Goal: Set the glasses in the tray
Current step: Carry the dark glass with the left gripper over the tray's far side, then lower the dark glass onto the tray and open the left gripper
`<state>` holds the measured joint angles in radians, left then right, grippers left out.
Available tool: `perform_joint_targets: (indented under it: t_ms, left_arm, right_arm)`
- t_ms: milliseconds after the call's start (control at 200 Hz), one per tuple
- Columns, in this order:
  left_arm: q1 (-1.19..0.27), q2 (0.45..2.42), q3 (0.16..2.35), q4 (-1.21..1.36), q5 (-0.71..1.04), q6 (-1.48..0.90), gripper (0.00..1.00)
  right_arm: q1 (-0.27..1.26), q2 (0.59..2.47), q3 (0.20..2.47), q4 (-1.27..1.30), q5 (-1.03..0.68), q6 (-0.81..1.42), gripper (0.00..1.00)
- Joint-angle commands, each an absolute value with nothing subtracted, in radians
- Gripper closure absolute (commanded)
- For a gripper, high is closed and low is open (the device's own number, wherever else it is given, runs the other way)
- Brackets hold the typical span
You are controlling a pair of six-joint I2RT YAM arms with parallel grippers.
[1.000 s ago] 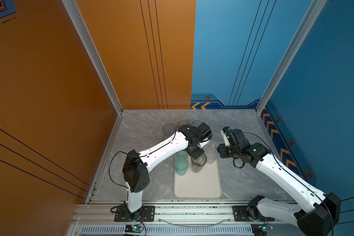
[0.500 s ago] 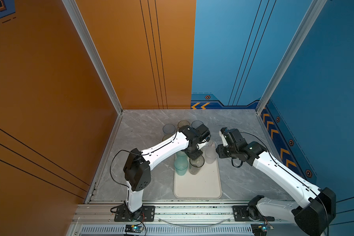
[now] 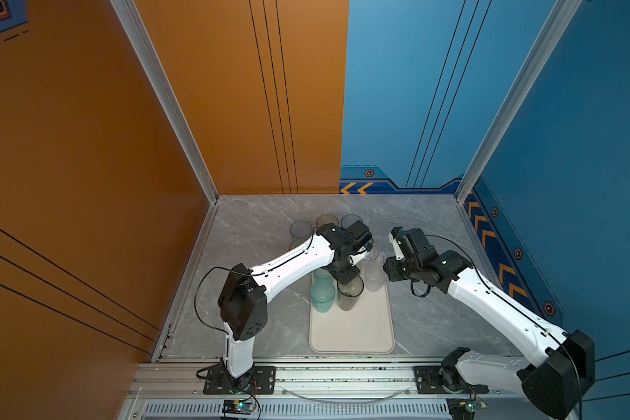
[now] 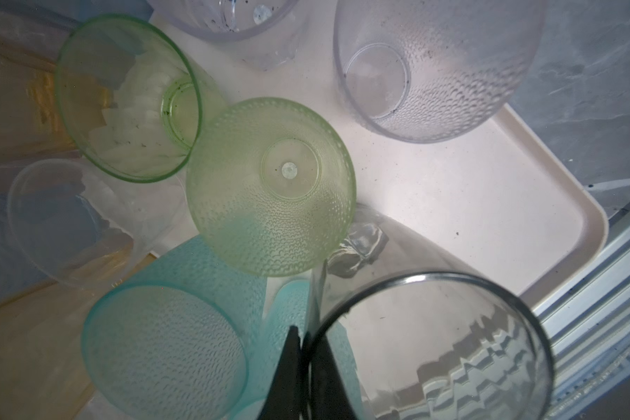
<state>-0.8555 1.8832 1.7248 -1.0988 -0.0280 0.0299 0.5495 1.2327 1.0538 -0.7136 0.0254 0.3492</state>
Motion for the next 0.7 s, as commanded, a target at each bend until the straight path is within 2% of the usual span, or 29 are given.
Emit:
perform_joint_targets:
  t_ms: [0, 691]
  left_arm:
    - [-0.847, 1.866, 1.696, -1.093, -0.008, 0.030, 0.95]
    - [-0.867, 1.836, 1.677, -1.070, -0.045, 0.027, 0.90]
  right_arm:
    - [0.552, 1.245, 1.080, -0.709, 0.015, 0.356, 0.66]
    - [0.564, 1.272, 1.095, -0.708, 0.014, 0.354, 0.66]
